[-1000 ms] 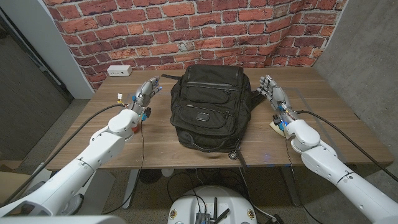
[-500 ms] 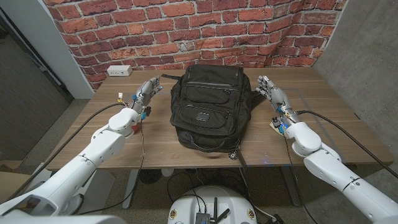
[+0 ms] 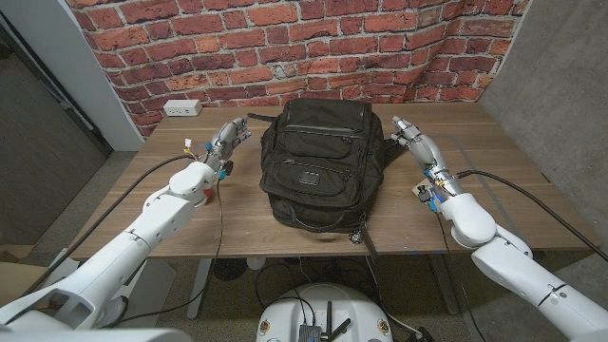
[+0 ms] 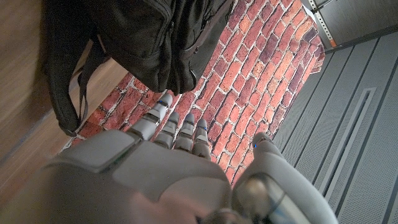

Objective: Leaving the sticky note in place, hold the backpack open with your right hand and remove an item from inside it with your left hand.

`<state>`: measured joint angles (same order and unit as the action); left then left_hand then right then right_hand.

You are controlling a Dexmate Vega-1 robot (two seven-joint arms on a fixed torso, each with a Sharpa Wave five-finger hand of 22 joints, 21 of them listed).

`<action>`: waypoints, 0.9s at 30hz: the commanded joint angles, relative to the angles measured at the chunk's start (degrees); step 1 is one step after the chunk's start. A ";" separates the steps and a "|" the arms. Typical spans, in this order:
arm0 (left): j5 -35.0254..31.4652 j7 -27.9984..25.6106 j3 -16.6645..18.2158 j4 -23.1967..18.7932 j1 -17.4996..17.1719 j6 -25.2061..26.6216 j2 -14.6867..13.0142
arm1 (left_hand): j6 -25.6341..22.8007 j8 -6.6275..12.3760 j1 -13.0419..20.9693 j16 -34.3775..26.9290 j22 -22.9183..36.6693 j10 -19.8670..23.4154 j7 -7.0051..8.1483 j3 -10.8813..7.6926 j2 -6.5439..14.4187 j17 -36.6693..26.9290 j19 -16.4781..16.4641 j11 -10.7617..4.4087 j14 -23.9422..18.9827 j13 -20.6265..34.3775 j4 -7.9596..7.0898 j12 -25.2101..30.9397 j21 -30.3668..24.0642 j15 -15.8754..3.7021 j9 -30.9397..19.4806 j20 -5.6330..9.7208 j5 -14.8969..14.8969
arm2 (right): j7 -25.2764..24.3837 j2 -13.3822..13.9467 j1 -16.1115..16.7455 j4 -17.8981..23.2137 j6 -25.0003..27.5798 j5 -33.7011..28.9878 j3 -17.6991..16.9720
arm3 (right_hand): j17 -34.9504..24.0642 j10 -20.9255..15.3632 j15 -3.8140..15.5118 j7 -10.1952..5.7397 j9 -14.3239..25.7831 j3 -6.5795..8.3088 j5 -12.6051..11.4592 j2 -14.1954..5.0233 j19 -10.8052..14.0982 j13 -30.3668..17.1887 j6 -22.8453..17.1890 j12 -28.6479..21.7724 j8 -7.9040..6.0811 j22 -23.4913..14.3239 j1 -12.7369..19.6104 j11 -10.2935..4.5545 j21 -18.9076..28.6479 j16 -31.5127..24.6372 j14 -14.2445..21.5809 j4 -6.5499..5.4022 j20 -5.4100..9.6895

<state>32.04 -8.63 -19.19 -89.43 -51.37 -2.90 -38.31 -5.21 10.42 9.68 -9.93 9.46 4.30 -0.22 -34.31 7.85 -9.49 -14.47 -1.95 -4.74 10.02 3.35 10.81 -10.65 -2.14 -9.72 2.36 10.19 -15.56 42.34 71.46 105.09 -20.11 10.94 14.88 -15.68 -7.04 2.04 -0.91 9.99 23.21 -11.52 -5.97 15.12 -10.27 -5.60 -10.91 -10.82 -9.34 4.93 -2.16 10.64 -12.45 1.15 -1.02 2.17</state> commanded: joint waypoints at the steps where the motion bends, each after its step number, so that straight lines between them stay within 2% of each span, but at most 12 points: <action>1: -0.30 -0.40 -1.06 0.59 1.51 2.23 0.24 | -0.43 0.14 0.67 -0.18 0.26 0.66 -0.09 -0.25 0.34 -0.06 -0.53 0.05 -0.30 0.06 0.27 0.31 -0.39 0.08 -0.29 2.81 0.16 | -2.65 1.46 3.18 3.61 1.82 -8.11 -0.77 | 0.03 0.09 1.22 -0.43 0.18 -0.04 0.14 -0.36 -0.24 -0.31 -0.08 0.22 0.13 -0.17 0.68 -0.02 0.03 0.02 -0.30 0.51 1.14; 6: -0.59 -1.42 -1.32 0.97 1.44 2.82 0.56 | -0.46 0.13 0.66 -0.19 0.26 0.85 -0.01 -0.34 0.37 -0.06 -0.61 0.06 -0.37 0.06 0.40 0.36 -0.41 0.01 -0.29 2.77 0.15 | -5.06 1.89 5.02 5.90 4.60 -12.62 -1.64 | 0.29 -0.57 1.30 -0.40 0.20 0.00 0.27 -0.34 0.60 -0.30 -0.84 -0.07 -0.15 -0.16 1.07 -0.05 0.31 -0.37 0.83 1.12 1.22; 18: -0.46 -1.92 -1.10 0.82 1.15 2.33 0.81 | -0.90 0.23 0.68 -0.26 0.26 1.38 0.00 -0.60 0.45 -0.06 -0.99 -0.03 -0.84 0.06 0.79 0.46 -0.50 -0.21 -0.30 2.84 0.13 | -8.18 2.02 8.52 8.82 5.38 -19.05 -2.81 | 0.51 -1.10 1.42 -0.67 0.21 -0.04 0.42 -0.25 1.48 -0.29 -1.37 -0.22 -0.28 -0.15 1.38 -0.21 0.52 -0.62 1.63 1.70 1.08; 27: 0.21 -2.34 -0.33 -0.20 -0.13 1.63 0.69 | -0.93 0.20 0.65 -0.23 0.26 1.36 0.03 -0.70 0.47 -0.06 -1.02 -0.14 -0.88 0.07 0.94 0.41 -0.48 -0.24 -0.30 2.83 0.12 | -10.13 2.06 11.60 12.01 7.73 -24.70 -3.64 | 0.70 -0.53 1.60 -1.32 0.22 -0.09 0.59 -0.21 1.99 -0.28 -0.14 0.06 0.25 -0.15 1.61 -0.92 0.52 -0.93 2.55 2.25 0.95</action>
<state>31.59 -10.37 -20.26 -88.67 -50.37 -0.72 -37.61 -5.71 10.42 9.68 -9.92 9.45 5.13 -0.13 -34.86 7.85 -9.48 -14.99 -2.16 -5.13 10.00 3.89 11.03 -10.65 -2.15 -9.72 2.26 10.19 -23.20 44.31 79.39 113.37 -14.65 -7.37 12.30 -14.88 -7.45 2.05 -2.06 9.98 23.12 -11.01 -6.12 16.69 -10.27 -6.12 -10.92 -10.82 -9.35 5.68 -2.79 10.64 -13.14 3.02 0.72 2.46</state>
